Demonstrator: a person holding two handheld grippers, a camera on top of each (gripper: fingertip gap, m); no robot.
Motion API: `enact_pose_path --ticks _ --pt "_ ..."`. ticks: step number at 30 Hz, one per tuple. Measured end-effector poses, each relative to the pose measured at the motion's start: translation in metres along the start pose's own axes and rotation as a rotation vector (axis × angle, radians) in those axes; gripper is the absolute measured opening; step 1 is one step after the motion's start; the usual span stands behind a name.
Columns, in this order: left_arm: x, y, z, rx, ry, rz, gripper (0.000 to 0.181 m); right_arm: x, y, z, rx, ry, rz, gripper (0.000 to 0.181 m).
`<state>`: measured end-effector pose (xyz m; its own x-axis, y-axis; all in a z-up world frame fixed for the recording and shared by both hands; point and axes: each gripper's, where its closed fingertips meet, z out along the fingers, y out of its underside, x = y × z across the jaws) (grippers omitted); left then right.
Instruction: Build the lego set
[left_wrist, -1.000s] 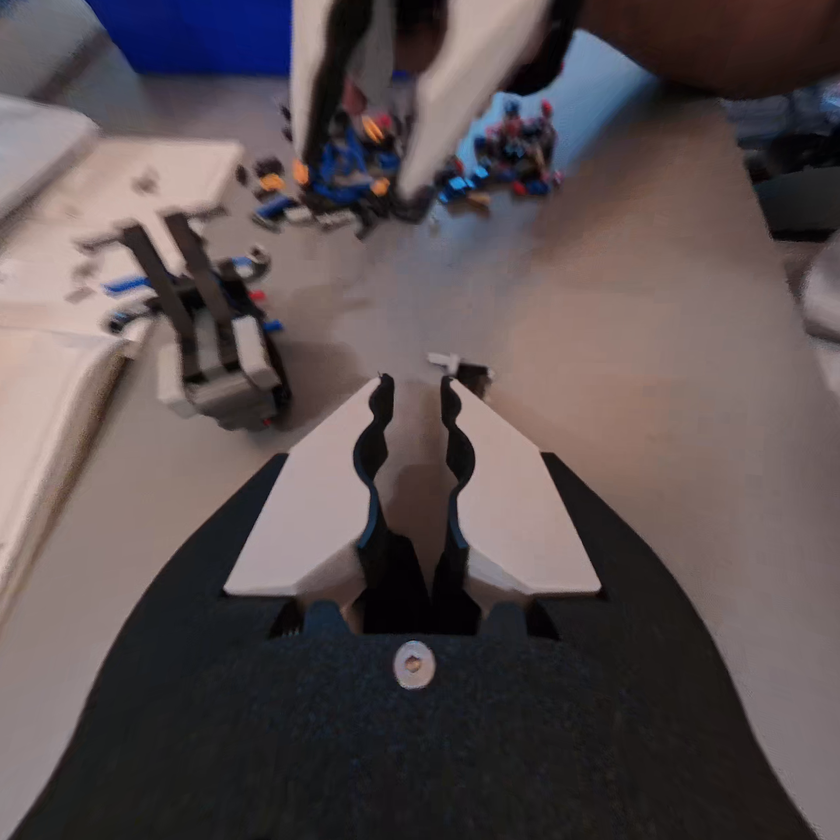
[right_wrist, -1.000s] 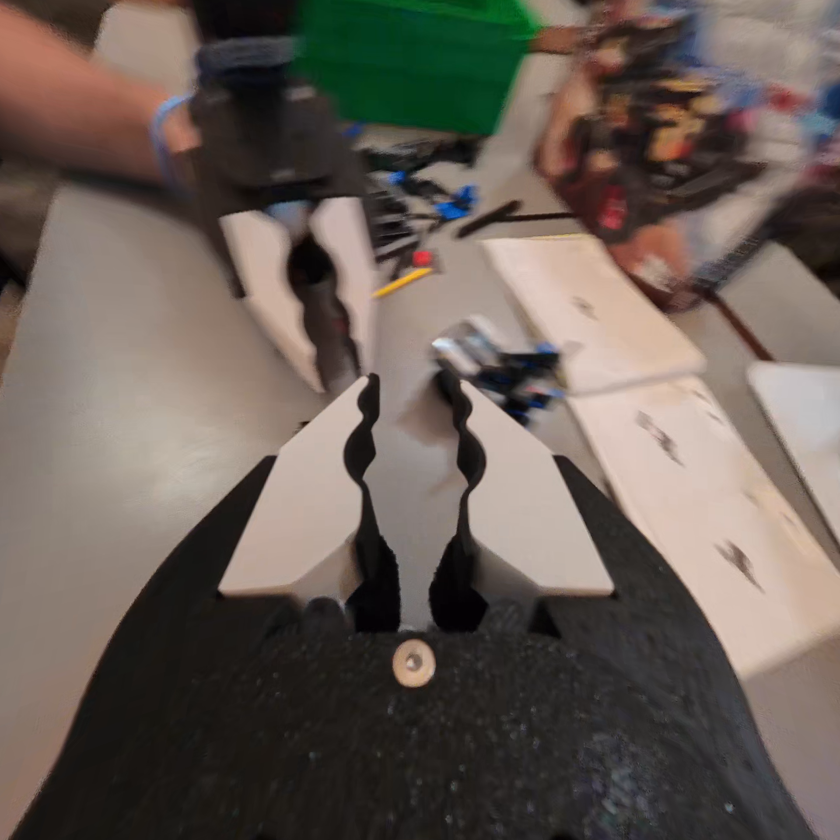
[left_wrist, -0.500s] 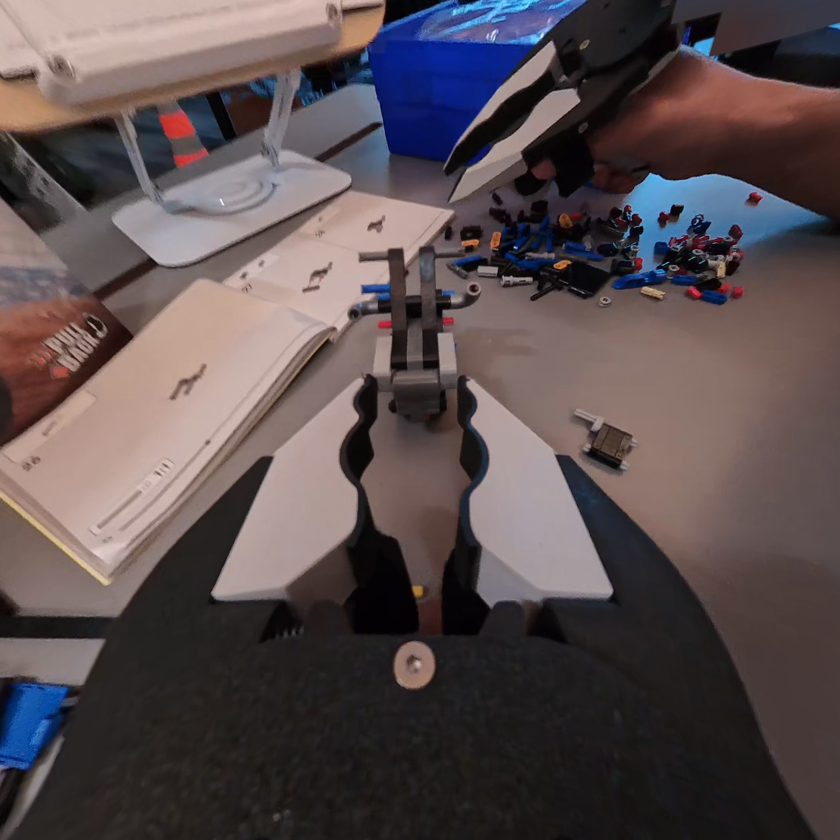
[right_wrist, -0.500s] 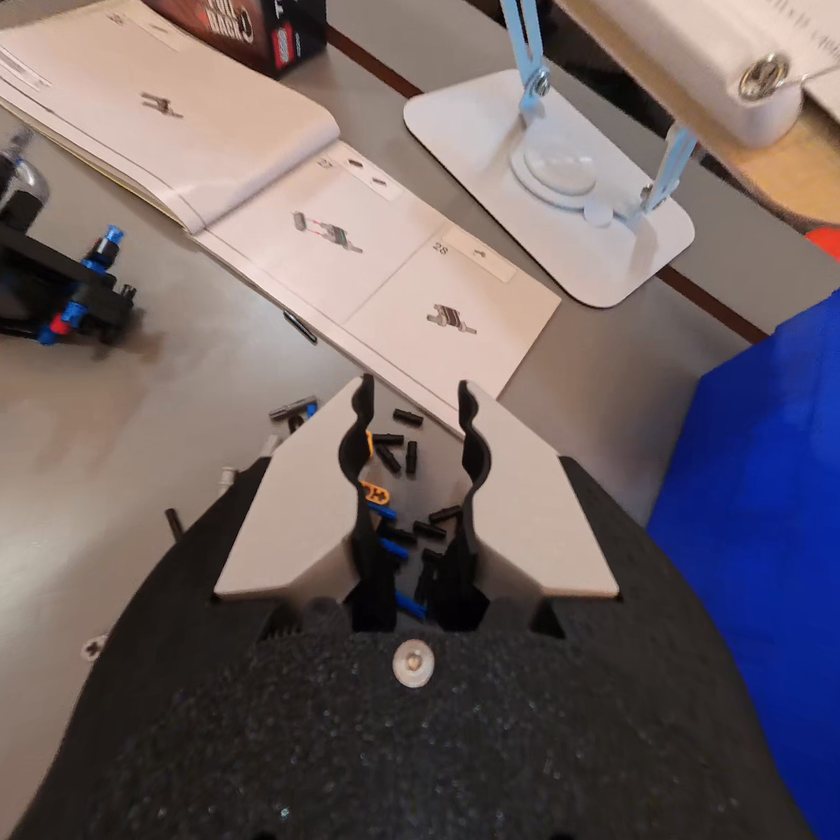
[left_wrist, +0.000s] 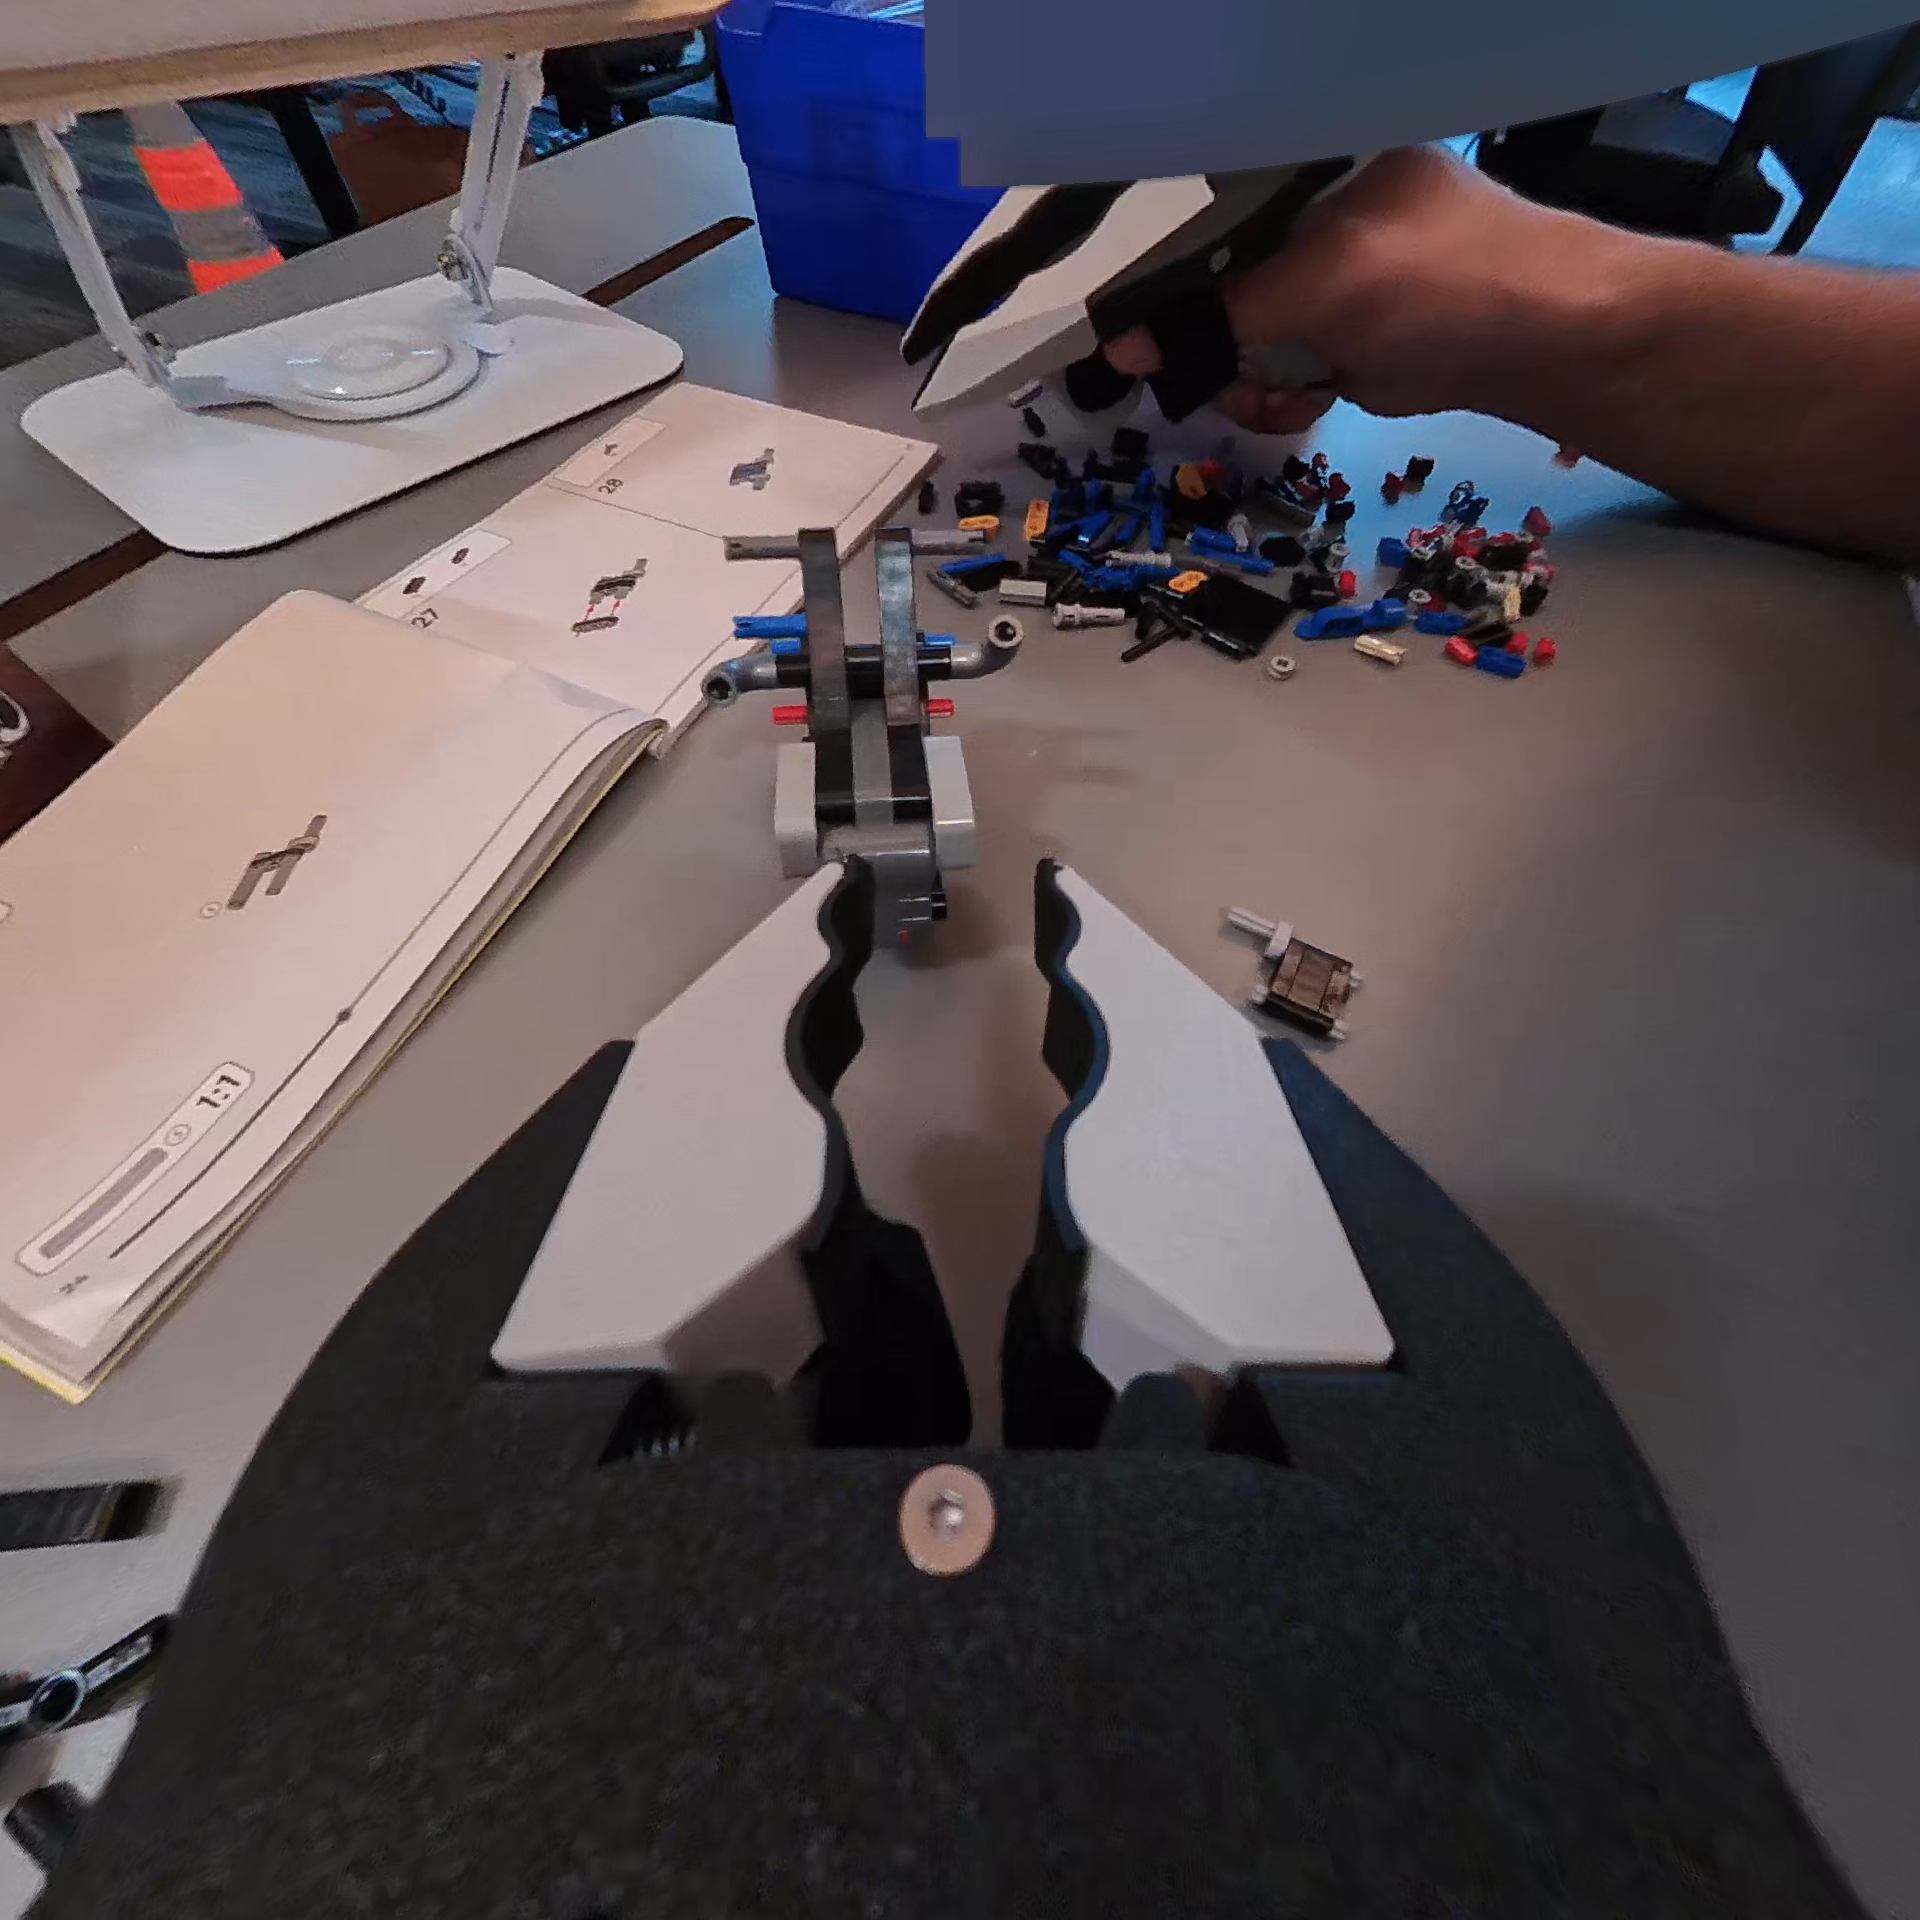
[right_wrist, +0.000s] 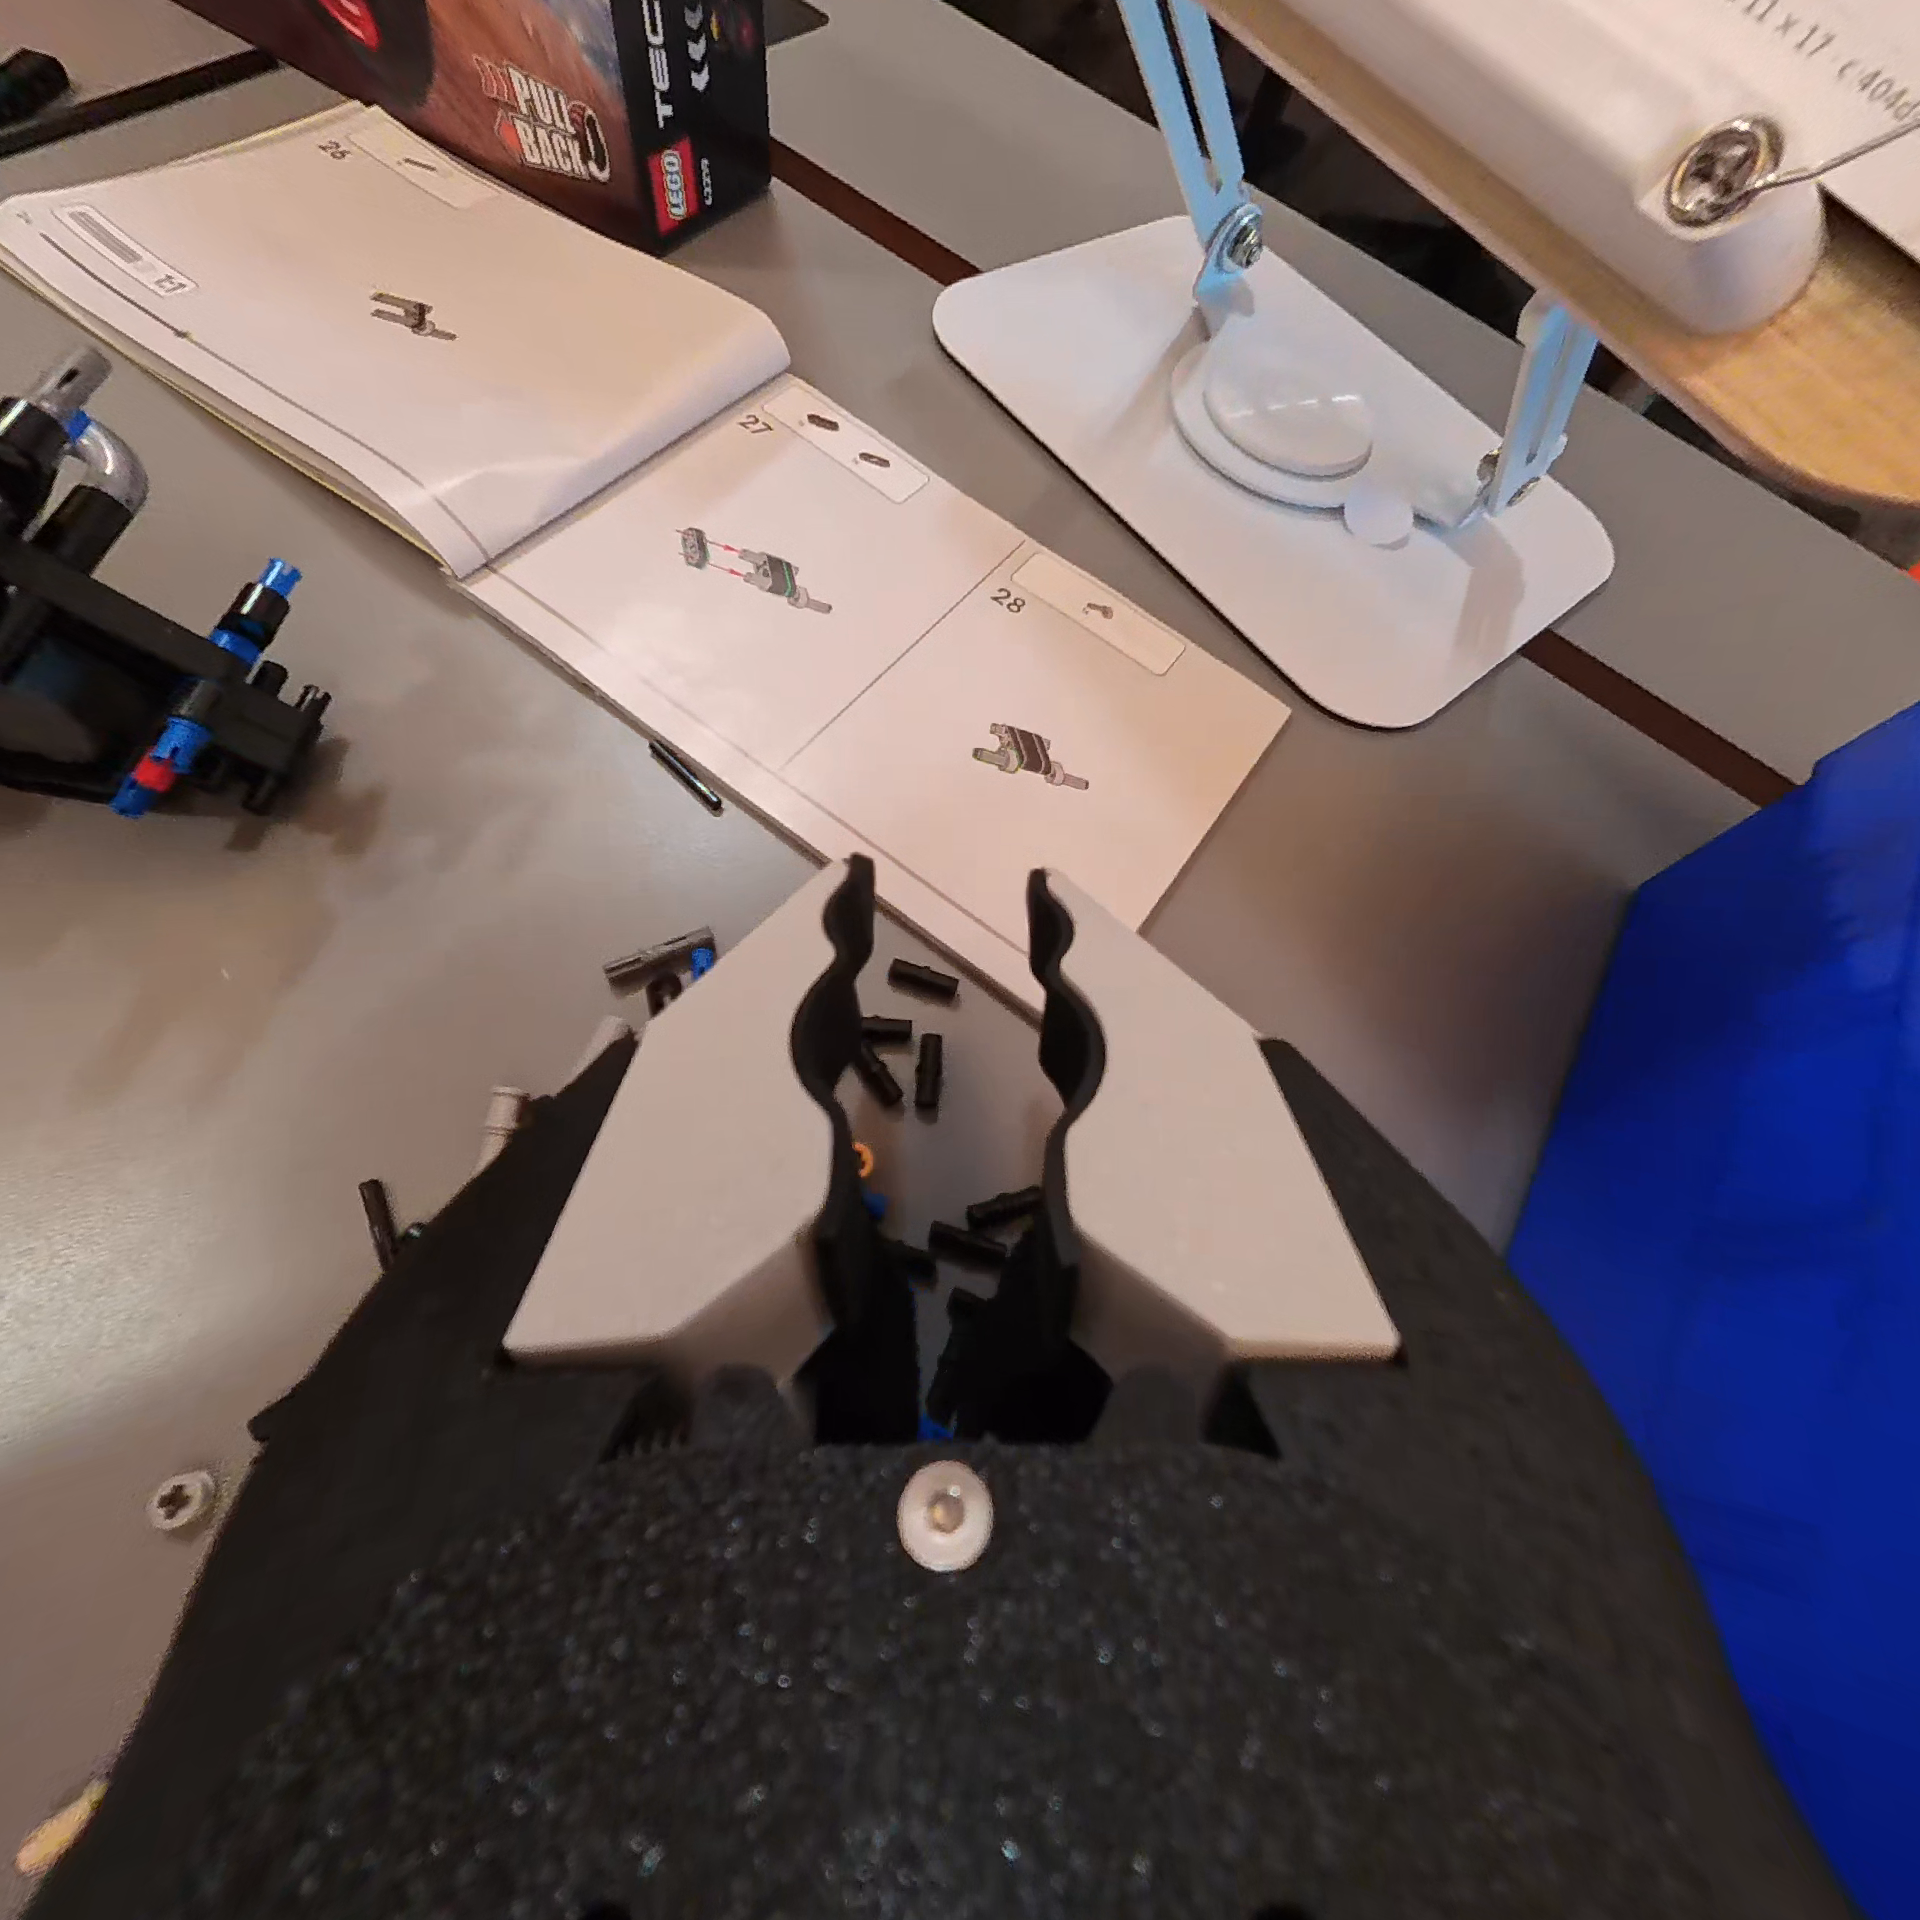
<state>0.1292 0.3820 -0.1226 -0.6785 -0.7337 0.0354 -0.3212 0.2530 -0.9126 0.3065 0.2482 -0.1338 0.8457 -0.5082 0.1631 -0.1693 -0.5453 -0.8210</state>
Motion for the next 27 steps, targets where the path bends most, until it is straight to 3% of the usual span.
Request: enact_pose_path --ticks 11,21,24,27 --pt "-0.001 0.001 0.001 -0.009 -0.047 0.056 0.028 0.002 -0.024 -0.020 0.074 0.025 -0.024 0.029" --pt "0.007 0.004 0.006 -0.032 -0.102 0.200 0.027 -0.009 -0.078 -0.084 0.236 0.001 -0.026 0.029" --pt "0.009 0.005 0.006 -0.037 -0.106 0.224 0.027 -0.009 -0.071 -0.103 0.215 -0.003 -0.019 0.027" --pt "0.011 0.007 0.008 -0.047 -0.101 0.234 0.026 -0.007 -0.044 -0.115 0.144 0.033 -0.044 0.025"
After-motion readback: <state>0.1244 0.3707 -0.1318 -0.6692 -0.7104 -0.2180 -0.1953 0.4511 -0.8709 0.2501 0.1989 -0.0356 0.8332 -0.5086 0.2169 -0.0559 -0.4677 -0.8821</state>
